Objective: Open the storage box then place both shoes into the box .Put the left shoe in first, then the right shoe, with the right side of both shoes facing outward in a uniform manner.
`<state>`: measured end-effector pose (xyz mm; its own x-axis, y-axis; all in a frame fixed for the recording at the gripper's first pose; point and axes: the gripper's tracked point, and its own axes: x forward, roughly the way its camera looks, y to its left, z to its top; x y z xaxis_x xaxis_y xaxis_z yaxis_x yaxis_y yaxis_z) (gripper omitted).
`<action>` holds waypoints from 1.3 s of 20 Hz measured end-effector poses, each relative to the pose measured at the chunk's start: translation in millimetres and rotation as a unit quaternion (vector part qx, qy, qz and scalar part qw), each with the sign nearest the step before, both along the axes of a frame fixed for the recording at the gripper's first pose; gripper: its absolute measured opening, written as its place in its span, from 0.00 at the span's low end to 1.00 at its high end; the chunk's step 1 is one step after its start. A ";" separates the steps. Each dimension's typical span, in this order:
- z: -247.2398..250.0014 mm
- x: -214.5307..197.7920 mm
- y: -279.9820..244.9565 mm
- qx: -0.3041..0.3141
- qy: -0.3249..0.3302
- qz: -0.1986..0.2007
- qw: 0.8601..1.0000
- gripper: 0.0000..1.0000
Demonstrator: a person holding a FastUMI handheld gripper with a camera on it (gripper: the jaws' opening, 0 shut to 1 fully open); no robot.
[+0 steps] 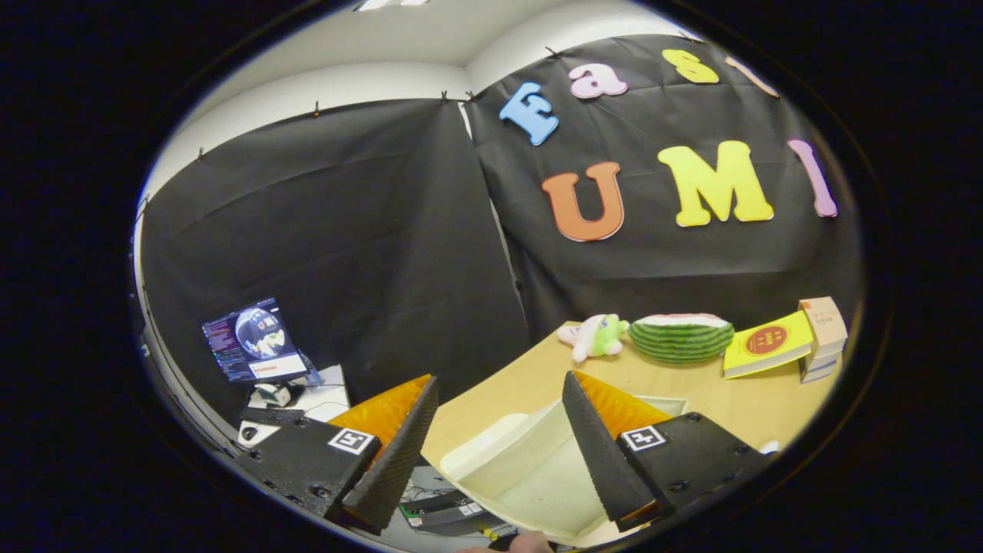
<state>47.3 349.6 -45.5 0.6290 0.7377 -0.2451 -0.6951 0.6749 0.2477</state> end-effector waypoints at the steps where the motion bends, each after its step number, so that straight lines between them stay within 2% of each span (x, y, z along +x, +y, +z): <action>1: 1.1 3.5 -12.8 -0.008 -0.010 -0.015 1.000 1.00; 8: -15.8 11.1 -120.6 -0.099 -0.030 -0.096 0.990 1.00; 13: -42.5 24.8 -198.5 -0.171 -0.032 -0.156 0.972 1.00; 16: -84.5 33.1 -227.3 -0.205 0.011 -0.170 0.964 1.00; 20: -153.1 43.0 -248.8 -0.242 0.105 -0.162 0.951 1.00; 26: -229.8 59.5 -268.2 -0.256 0.227 -0.166 0.925 1.00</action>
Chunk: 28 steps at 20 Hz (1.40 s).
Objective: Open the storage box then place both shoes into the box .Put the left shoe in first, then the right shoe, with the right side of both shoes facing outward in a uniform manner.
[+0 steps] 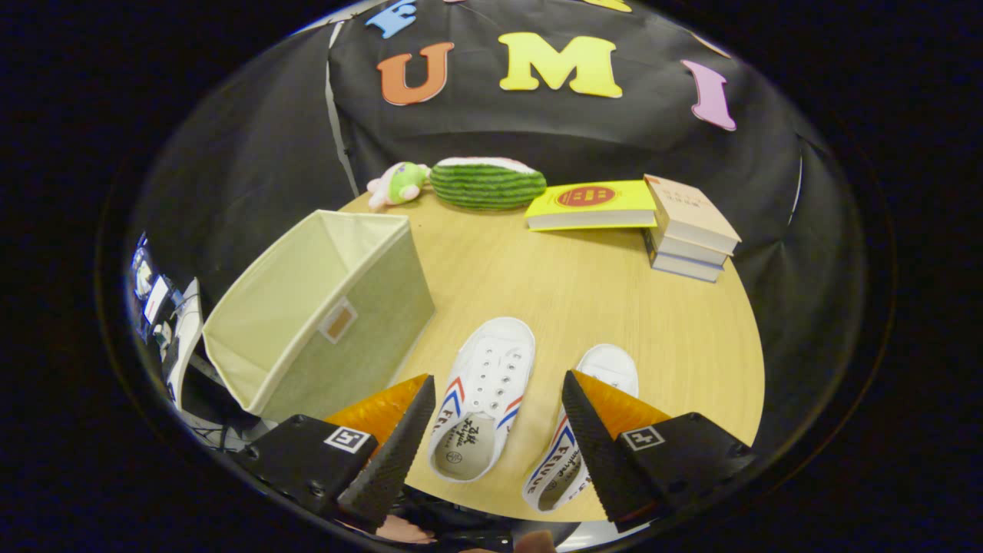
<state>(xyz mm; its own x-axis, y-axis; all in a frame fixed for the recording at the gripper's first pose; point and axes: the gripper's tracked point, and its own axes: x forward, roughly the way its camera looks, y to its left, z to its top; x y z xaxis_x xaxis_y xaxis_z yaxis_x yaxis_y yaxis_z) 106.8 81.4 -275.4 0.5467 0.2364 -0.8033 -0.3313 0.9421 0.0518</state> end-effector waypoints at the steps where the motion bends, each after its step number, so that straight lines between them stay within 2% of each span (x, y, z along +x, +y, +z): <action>1: -12.0 1.5 -3.2 -0.004 0.017 -0.004 1.000 1.00; 6: -60.7 -10.0 -0.9 0.011 0.116 -0.005 0.993 1.00; 10: -80.9 -9.2 -4.5 0.017 0.153 -0.014 0.988 1.00; 16: -96.6 -9.4 5.5 0.054 0.194 -0.025 0.979 0.83; 19: -101.6 -13.0 16.5 0.098 0.223 -0.046 0.969 0.52; 21: -100.1 -11.5 10.5 0.093 0.216 -0.046 0.971 0.44; 23: -99.9 -12.5 9.7 0.100 0.215 -0.053 0.970 0.25; 24: -97.6 -12.7 8.5 0.108 0.219 -0.059 0.968 0.23; 25: -95.0 -11.4 8.9 0.124 0.223 -0.073 0.964 0.13; 26: -94.9 -10.8 8.9 0.137 0.226 -0.080 0.961 0.09; 28: -92.0 -11.2 9.5 0.160 0.232 -0.095 0.955 0.07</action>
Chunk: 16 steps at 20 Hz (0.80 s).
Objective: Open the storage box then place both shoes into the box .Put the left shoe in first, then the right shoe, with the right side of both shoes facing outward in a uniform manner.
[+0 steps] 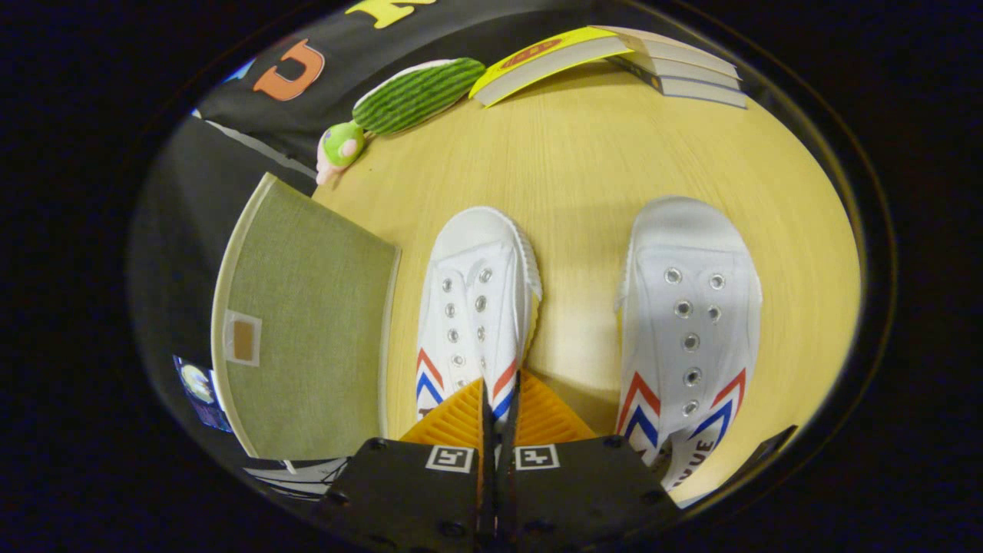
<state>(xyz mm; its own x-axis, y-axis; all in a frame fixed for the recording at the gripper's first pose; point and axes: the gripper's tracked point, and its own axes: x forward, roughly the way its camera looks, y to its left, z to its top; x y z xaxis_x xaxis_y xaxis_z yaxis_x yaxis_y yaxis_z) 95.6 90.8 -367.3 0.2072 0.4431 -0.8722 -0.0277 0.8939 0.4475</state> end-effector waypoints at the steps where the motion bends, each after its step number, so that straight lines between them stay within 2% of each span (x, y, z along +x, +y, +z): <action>1: 2.2 -0.9 1.5 0.013 0.004 -0.011 1.000 0.06; 5: 20.5 -11.0 -1.8 0.050 0.003 -0.054 0.997 0.06; 8: 61.1 -22.1 -4.7 0.074 -0.007 -0.088 0.993 0.06; 12: 139.8 -39.6 -2.7 0.059 -0.058 -0.099 0.992 0.06; 16: 223.4 -51.5 41.0 0.082 -0.108 -0.084 0.987 0.06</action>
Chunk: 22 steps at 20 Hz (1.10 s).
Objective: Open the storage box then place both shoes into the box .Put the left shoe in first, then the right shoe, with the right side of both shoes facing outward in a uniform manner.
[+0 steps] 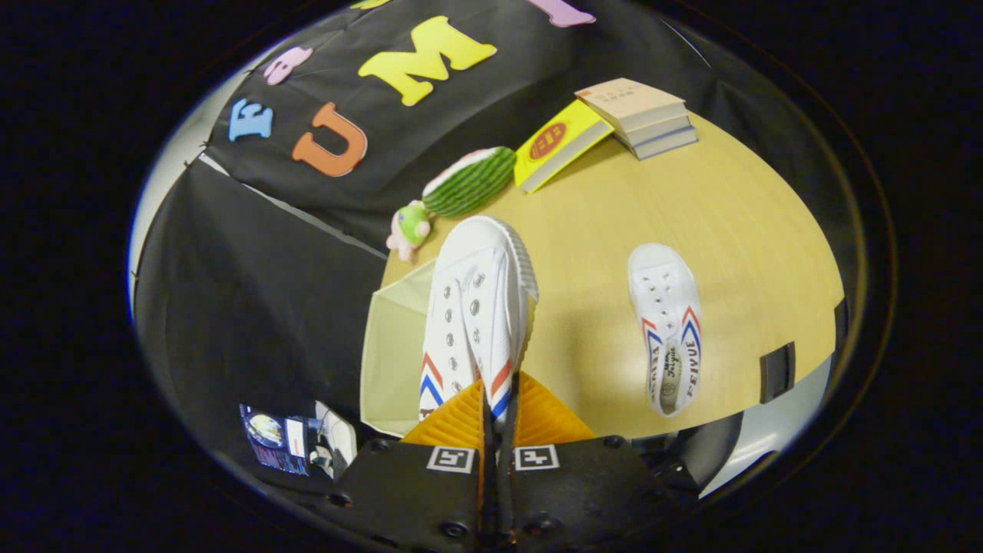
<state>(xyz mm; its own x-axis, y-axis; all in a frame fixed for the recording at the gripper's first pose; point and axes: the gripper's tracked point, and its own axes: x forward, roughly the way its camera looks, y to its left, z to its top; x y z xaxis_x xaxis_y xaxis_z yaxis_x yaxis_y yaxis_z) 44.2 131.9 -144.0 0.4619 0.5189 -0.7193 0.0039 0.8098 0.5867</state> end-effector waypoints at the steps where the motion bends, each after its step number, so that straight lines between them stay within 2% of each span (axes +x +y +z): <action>1: 14.5 -2.3 9.8 -0.004 -0.011 0.006 1.000 0.06; 6: 63.2 -4.5 89.7 0.023 -0.036 0.039 0.998 0.06; 10: 59.5 7.4 146.5 0.039 -0.018 0.048 0.998 0.06; 15: 20.2 19.2 197.7 0.060 0.039 0.043 0.996 0.06; 19: -29.7 16.4 210.3 0.045 0.091 0.051 0.994 0.06; 22: -57.3 16.2 224.1 0.057 0.125 0.047 0.989 0.06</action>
